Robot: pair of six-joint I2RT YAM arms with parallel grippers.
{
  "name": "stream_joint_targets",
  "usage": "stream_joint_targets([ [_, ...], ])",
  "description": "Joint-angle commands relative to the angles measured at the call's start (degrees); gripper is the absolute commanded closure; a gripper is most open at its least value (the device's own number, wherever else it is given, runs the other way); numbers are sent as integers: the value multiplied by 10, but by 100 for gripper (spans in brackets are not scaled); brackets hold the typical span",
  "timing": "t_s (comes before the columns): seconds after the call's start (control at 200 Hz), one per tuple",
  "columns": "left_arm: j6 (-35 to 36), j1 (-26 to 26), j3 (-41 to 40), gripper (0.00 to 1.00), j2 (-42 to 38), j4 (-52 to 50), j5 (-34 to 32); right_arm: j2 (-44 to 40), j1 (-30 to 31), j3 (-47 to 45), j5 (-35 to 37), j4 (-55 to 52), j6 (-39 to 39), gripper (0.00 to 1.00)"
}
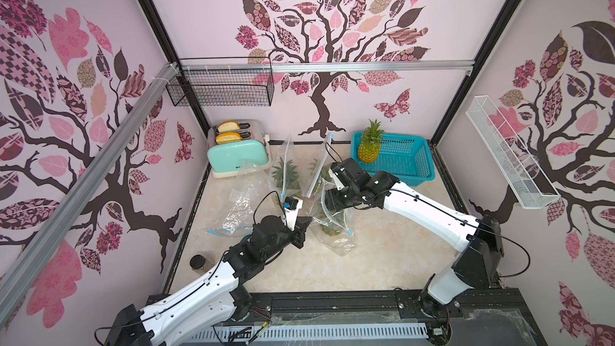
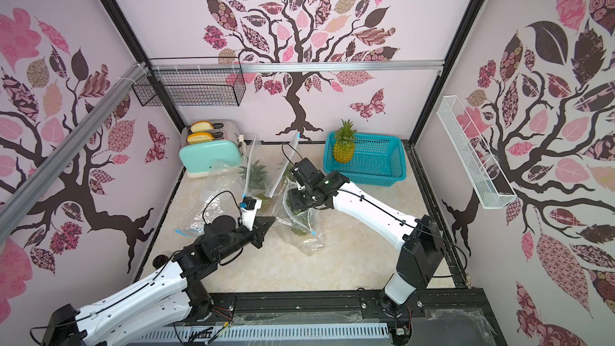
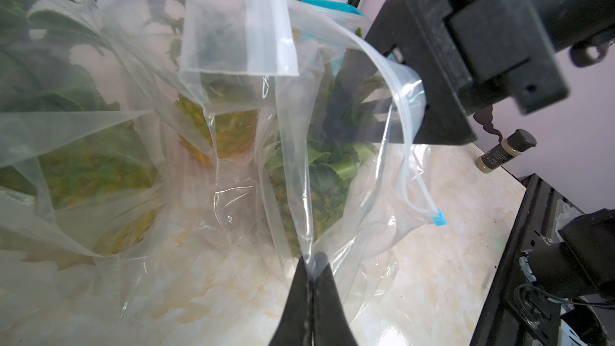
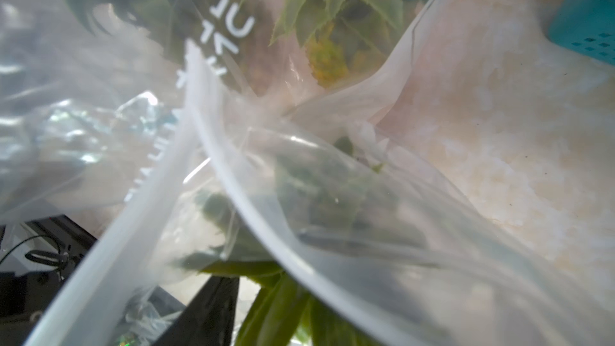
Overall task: Open the zip-top bag and take out the pineapple
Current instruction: Pick up the pineapple from the zipper food storage bag.
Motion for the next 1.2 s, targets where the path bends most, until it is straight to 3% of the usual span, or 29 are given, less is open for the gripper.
stream_joint_targets([
  [0.0,-2,1,-6,100,-17,-5,-2,24,3,-22,22,13,9,53],
  [0.13,-8,1,-11,100,-28,-9,-3,21,1,-56,35,40,17,86],
  [0.23,-15,1,-10,100,-35,-21,0,-19,0,-101,37,82,21,100],
  [0.275,-19,1,-8,99,-38,-27,-2,-45,0,-121,35,101,21,100],
  [0.395,-31,1,5,73,-44,-35,4,-111,-4,-135,18,98,1,100],
  [0.505,-45,1,35,58,-38,-56,27,-178,-11,-121,-4,66,-24,100],
  [0.645,-75,1,72,45,-36,-77,72,-260,-35,-98,-56,41,-47,100],
  [0.715,-92,1,80,30,-41,-72,93,-280,-52,-75,-79,18,-57,100],
  [0.87,-132,1,82,18,-62,-50,100,-299,-80,-26,-110,-21,-91,100],
  [0.925,-142,1,82,2,-67,-44,99,-298,-84,-8,-113,-31,-105,100],
  [1.085,-189,5,70,2,-78,-14,90,-291,-92,31,-144,-38,-133,100],
  [1.195,-237,37,48,2,-88,20,108,-283,-96,52,-161,-41,-150,100],
])
